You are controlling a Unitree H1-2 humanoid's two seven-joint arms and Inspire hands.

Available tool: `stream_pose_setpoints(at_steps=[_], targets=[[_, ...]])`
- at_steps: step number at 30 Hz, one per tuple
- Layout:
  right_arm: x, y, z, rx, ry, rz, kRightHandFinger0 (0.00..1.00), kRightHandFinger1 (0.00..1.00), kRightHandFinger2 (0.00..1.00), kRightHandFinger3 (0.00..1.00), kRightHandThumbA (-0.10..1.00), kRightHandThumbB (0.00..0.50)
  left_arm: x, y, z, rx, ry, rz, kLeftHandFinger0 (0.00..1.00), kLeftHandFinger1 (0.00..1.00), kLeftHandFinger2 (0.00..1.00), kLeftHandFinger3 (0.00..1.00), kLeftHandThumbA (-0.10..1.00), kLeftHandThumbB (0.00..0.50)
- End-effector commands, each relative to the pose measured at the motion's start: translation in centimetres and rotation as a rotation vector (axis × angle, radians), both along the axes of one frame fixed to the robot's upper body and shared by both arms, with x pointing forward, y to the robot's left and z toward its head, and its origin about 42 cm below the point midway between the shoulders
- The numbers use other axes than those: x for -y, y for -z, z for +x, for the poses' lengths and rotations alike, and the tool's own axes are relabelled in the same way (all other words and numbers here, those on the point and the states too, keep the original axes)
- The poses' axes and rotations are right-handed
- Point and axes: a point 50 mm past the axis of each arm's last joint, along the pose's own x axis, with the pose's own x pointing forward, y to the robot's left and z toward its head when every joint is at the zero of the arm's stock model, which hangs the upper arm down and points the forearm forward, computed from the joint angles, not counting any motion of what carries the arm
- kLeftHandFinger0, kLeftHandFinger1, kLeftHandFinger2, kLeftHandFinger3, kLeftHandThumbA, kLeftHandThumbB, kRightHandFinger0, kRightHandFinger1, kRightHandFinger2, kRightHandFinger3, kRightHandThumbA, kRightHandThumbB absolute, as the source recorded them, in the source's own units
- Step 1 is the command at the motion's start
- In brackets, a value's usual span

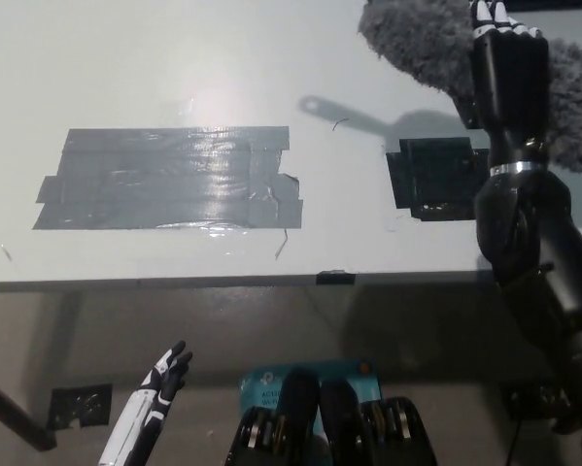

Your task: A person hands a grey duster to the robot and the robot grabs it with its right hand and places it on the black marked spot infron tof it on the desk

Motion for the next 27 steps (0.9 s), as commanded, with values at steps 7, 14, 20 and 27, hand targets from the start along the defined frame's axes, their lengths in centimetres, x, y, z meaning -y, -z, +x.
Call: stream_pose_setpoints(at_steps=[7,14,20,27], targets=[[0.7,1.2,3.0,-0.149,-0.063,0.007,0.01,0.38,0.73,0.63,-0.1,0.239,-0.4,-1.0,0.3,0.059,0.026,0.01,1.0,1.0,1.0,1.0,1.0,0.183],[1.8,3.4,3.6,-0.663,-0.132,-0.025,1.0,1.0,1.0,1.0,0.59,0.448,-0.3,-0.9,0.3,0.062,0.033,0.013,1.0,1.0,1.0,1.0,1.0,0.178],[2.0,2.3,2.6,-0.929,-0.239,0.002,1.0,1.0,1.0,1.0,0.66,0.5,-0.4,-0.8,0.1,0.069,0.04,0.018,1.0,1.0,1.0,1.0,1.0,0.157],[2.8,-0.9,-0.7,-1.164,-0.597,0.212,1.0,1.0,1.0,1.0,0.5,0.5,-0.3,-0.4,-0.7,0.052,0.039,0.009,1.0,1.0,1.0,1.0,0.98,0.151]])
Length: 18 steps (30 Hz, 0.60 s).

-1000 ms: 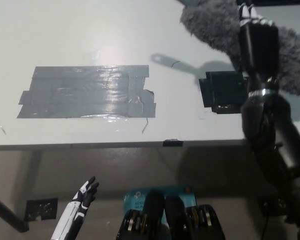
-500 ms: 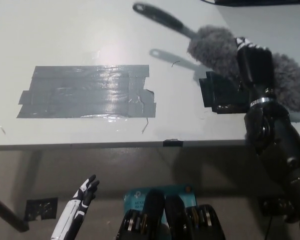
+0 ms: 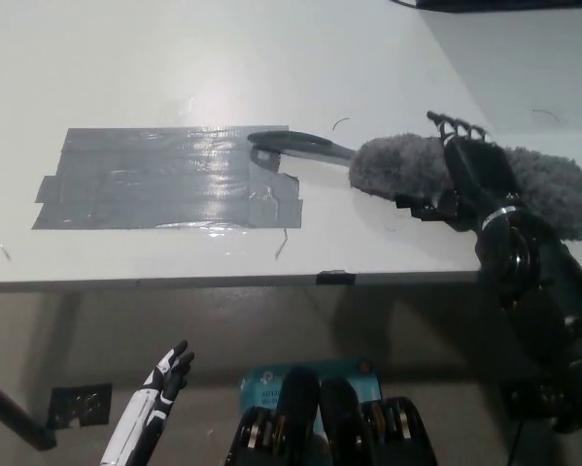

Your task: A person hands a grey duster to the robot and the robot grabs it with its right hand and places it on the black marked spot infron tof it on the desk

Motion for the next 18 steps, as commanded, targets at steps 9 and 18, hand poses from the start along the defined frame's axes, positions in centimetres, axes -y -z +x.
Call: stream_pose_setpoints(at_steps=[9,18], targets=[[1.5,-16.5,-7.8,-0.551,-0.872,0.549,1.0,1.0,1.0,1.0,0.57,0.5,-0.7,-0.6,-0.6,0.064,0.03,0.016,1.0,1.0,1.0,1.0,0.97,0.157],[5.9,-22.2,-9.4,-0.34,-1.001,0.868,1.0,1.0,1.0,1.0,1.0,0.5,-0.6,-0.5,-0.6,0.059,0.031,0.011,1.0,1.0,1.0,1.0,0.96,0.152]])
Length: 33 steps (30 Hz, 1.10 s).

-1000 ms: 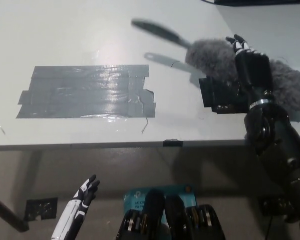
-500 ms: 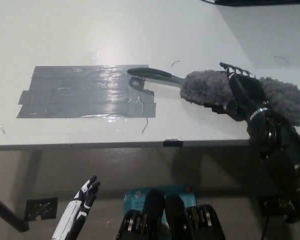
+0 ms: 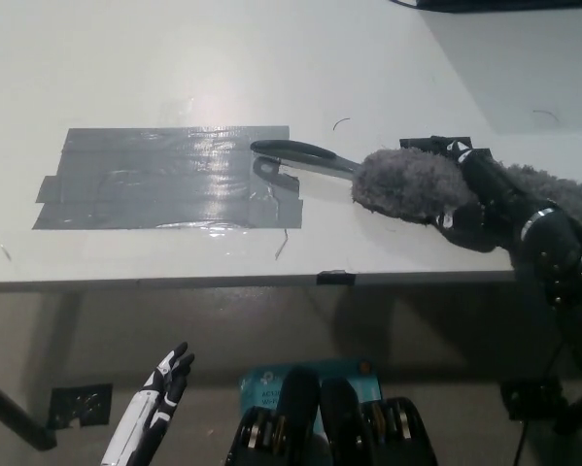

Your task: A person hands a grey duster to the robot and the robot grabs it with its right hand and places it on the black marked spot infron tof it on the desk

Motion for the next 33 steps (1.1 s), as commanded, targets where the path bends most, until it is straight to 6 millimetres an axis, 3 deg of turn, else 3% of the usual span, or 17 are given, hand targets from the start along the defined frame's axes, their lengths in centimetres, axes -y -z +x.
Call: stream_pose_setpoints(at_steps=[1,10,14,17,22,24,27,31,33], targets=[[2.9,-20.3,-7.2,-0.036,-0.8,0.72,1.0,1.0,1.0,1.0,1.0,0.5,-0.6,-0.7,-0.6,0.064,0.033,0.007,1.0,1.0,1.0,1.0,0.95,0.152],[3.4,-22.5,-7.8,0.093,-0.723,0.865,1.0,1.0,1.0,1.0,1.0,0.5,-0.6,-0.9,-0.3,0.074,0.035,0.011,1.0,1.0,1.0,1.0,0.93,0.149],[3.3,-23.2,-9.0,0.15,-0.735,0.955,1.0,1.0,1.0,1.0,1.0,0.5,-0.5,-1.2,0.0,0.074,0.036,0.016,1.0,1.0,1.0,1.0,0.93,0.15],[3.5,-24.0,-10.9,0.22,-0.758,0.968,1.0,1.0,1.0,1.0,1.0,0.5,-0.5,-1.4,0.2,0.078,0.037,0.02,1.0,1.0,1.0,1.0,0.94,0.148],[3.8,-24.3,-17.9,0.505,-0.683,0.839,1.0,1.0,1.0,1.0,1.0,0.5,-0.5,-1.6,0.7,0.092,0.041,0.016,1.0,1.0,1.0,1.0,0.94,0.155],[3.4,-22.7,-21.6,0.597,-0.672,0.812,1.0,1.0,1.0,1.0,1.0,0.5,-0.6,-1.6,0.7,0.089,0.043,0.013,1.0,1.0,1.0,1.0,0.93,0.148],[2.9,-19.6,-25.0,0.638,-0.635,0.814,1.0,1.0,1.0,1.0,1.0,0.5,-0.7,-1.1,0.2,0.074,0.038,0.009,1.0,1.0,1.0,1.0,0.93,0.159],[2.1,-15.9,-27.8,0.656,-0.608,0.824,1.0,1.0,1.0,1.0,1.0,0.493,-0.7,-0.6,-0.3,0.061,0.037,0.01,1.0,1.0,1.0,1.0,0.94,0.168],[0.2,-12.9,-29.7,0.718,-0.469,0.812,1.0,1.0,1.0,1.0,1.0,0.5,-0.6,-0.3,-0.7,0.049,0.027,0.005,1.0,1.0,1.0,1.0,0.94,0.171]])
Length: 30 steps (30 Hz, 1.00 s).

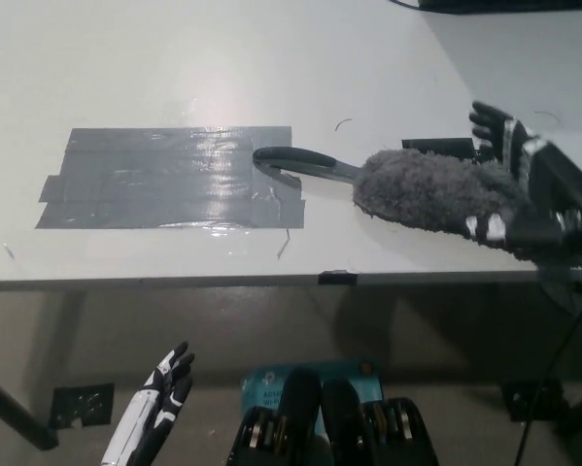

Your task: A person hands a grey duster to the robot and the robot grabs it with its right hand and places it on the black marked spot infron tof it on the desk

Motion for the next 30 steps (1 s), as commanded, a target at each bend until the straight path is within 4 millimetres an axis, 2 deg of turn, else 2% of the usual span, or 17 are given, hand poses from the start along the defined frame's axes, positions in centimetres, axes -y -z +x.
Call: stream_pose_setpoints(at_steps=[1,4,8,9,10,11,12,13,14,16,17,19,22,28,30], targets=[[-3.3,-6.7,-19.5,0.6,-0.109,0.263,1.0,1.0,1.0,1.0,1.0,0.492,-0.7,-0.2,-1.1,0.046,0.026,0.006,1.0,1.0,1.0,1.0,0.95,0.171],[-4.0,-4.2,-20.3,0.492,-0.071,0.207,1.0,1.0,1.0,1.0,1.0,0.499,-0.7,0.3,-1.9,0.035,0.024,0.004,1.0,1.0,1.0,1.0,0.95,0.174],[-3.9,0.6,-20.0,0.365,-0.013,0.179,1.0,1.0,1.0,1.0,1.0,0.497,-0.4,0.8,-3.0,0.011,0.026,0.002,1.0,1.0,1.0,1.0,0.97,0.201],[-3.9,1.0,-20.0,0.357,-0.004,0.174,1.0,1.0,1.0,1.0,1.0,0.497,-0.4,0.8,-3.0,0.009,0.026,0.003,1.0,1.0,1.0,1.0,0.98,0.202],[-3.6,4.1,-19.6,0.293,0.036,0.138,1.0,1.0,1.0,1.0,1.0,0.457,-0.3,1.2,-3.7,0.002,0.029,-0.001,1.0,1.0,1.0,1.0,0.98,0.196],[-3.5,4.9,-19.7,0.272,0.047,0.129,1.0,1.0,1.0,1.0,1.0,0.451,-0.3,1.4,-4.0,-0.004,0.029,-0.004,1.0,1.0,1.0,1.0,0.98,0.196],[-3.5,7.0,-19.6,0.207,0.081,0.096,1.0,1.0,1.0,1.0,1.0,0.427,-0.3,1.6,-4.4,-0.011,0.03,-0.007,1.0,1.0,1.0,1.0,0.98,0.198],[-3.4,8.0,-19.7,0.178,0.089,0.08,1.0,1.0,1.0,1.0,1.0,0.43,-0.3,1.8,-4.7,-0.017,0.029,-0.008,1.0,1.0,1.0,1.0,0.98,0.198],[-3.4,9.8,-19.4,0.131,0.099,0.07,1.0,1.0,1.0,1.0,1.0,0.418,-0.2,2.0,-5.0,-0.018,0.03,-0.01,1.0,1.0,1.0,1.0,0.97,0.196],[-3.2,13.0,-18.8,0.065,0.127,0.036,1.0,1.0,1.0,1.0,1.0,0.423,0.0,2.2,-5.4,-0.019,0.027,-0.011,1.0,1.0,1.0,1.0,0.97,0.188],[-3.2,13.9,-18.8,0.042,0.13,0.029,1.0,1.0,1.0,1.0,1.0,0.434,0.0,2.2,-5.6,-0.023,0.026,-0.009,1.0,1.0,1.0,1.0,0.98,0.195],[-2.9,17.4,-18.6,-0.076,0.149,0.007,1.0,1.0,1.0,1.0,1.0,0.478,-0.2,2.4,-6.1,-0.026,0.022,0.001,1.0,1.0,1.0,1.0,1.0,0.192],[-2.4,18.7,-18.4,-0.116,0.154,0.011,1.0,1.0,1.0,1.0,1.0,0.47,-0.2,2.4,-6.1,-0.031,0.015,0.002,1.0,1.0,1.0,1.0,1.0,0.201],[-2.6,18.6,-17.4,-0.12,0.147,0.035,1.0,1.0,1.0,1.0,1.0,0.461,-0.2,2.0,-5.2,-0.015,0.015,-0.005,1.0,1.0,1.0,1.0,1.0,0.173],[-2.8,18.6,-16.7,-0.105,0.143,0.029,1.0,1.0,1.0,1.0,1.0,0.46,-0.3,1.8,-4.5,-0.006,0.013,-0.007,1.0,1.0,1.0,1.0,1.0,0.197]])
